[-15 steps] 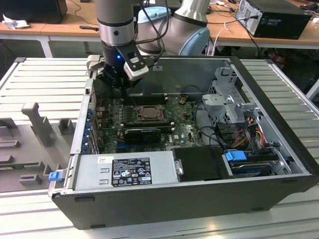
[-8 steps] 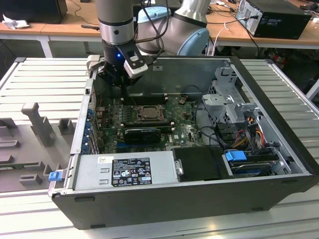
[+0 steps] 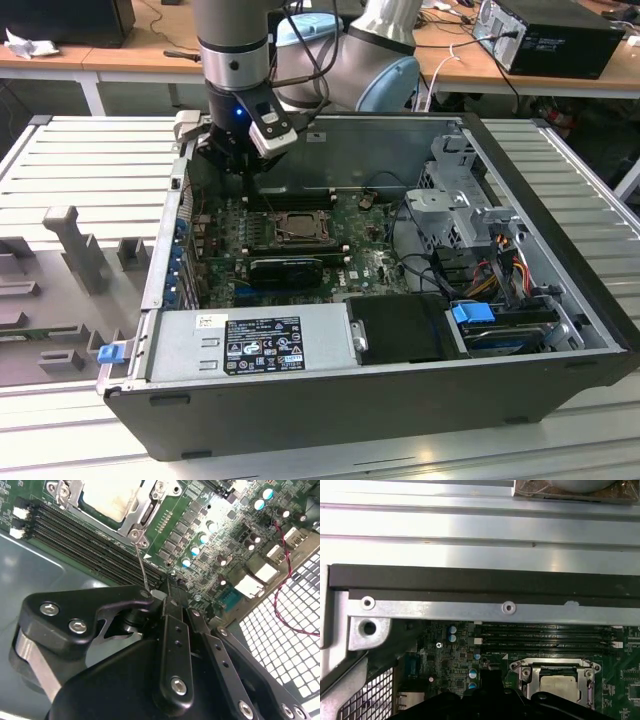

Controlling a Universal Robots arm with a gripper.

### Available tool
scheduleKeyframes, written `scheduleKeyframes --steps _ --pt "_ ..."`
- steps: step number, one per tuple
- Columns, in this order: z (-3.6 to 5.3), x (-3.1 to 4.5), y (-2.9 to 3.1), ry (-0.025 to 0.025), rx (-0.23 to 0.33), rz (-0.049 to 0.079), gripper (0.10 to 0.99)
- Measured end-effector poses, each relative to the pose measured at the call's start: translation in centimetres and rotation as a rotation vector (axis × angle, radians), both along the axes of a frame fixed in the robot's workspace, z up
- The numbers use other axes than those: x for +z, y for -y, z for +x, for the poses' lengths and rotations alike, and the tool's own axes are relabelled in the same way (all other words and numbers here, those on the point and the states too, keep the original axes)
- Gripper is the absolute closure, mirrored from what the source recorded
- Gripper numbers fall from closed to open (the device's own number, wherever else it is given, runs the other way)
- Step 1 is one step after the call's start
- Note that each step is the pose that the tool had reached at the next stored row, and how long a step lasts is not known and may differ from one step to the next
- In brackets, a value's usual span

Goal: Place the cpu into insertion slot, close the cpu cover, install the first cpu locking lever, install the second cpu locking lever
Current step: 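Install the first cpu locking lever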

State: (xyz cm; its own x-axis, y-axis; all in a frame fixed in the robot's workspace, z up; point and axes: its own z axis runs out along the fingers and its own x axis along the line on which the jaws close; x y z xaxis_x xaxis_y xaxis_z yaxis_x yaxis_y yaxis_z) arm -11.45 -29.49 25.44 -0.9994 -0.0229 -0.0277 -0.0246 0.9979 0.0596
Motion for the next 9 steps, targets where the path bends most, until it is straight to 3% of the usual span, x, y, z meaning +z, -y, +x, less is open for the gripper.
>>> scheduleKeyframes --steps 9 --pt "1.46 0.01 0.00 -0.0001 0.000 -0.001 0.980"
